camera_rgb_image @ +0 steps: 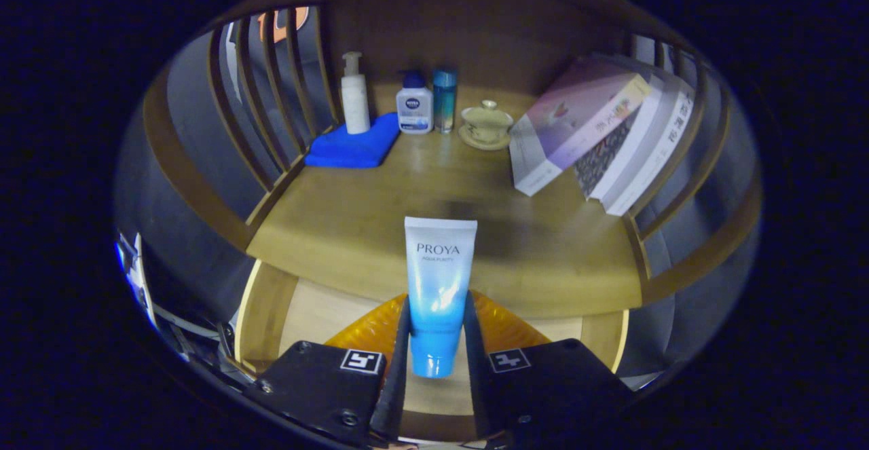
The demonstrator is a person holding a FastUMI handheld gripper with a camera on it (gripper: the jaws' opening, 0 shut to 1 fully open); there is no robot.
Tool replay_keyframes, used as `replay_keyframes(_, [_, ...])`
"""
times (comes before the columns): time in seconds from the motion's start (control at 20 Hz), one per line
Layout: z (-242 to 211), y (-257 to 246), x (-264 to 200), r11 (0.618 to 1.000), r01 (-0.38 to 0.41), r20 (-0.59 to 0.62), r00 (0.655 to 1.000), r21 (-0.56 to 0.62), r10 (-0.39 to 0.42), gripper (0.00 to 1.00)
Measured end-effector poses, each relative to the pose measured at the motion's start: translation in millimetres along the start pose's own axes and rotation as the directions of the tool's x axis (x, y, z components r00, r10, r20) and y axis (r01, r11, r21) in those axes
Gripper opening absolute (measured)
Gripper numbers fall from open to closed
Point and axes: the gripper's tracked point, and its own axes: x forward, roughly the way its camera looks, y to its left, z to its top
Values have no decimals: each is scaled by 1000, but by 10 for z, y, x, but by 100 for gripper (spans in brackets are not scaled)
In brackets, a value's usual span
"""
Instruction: Pull open the drawer, take out the items inside it, and place them on the countertop above the cabinet.
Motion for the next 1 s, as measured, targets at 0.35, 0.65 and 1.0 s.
replay_keyframes(0.35, [307, 101, 320, 999, 42, 27, 999, -33, -41, 43])
replay_keyframes(0.65, [301, 33, 623, 997, 72, 13, 997, -3, -72, 43])
replay_keyframes(1.0, [348, 119, 771, 998, 63, 64, 996, -26, -61, 48])
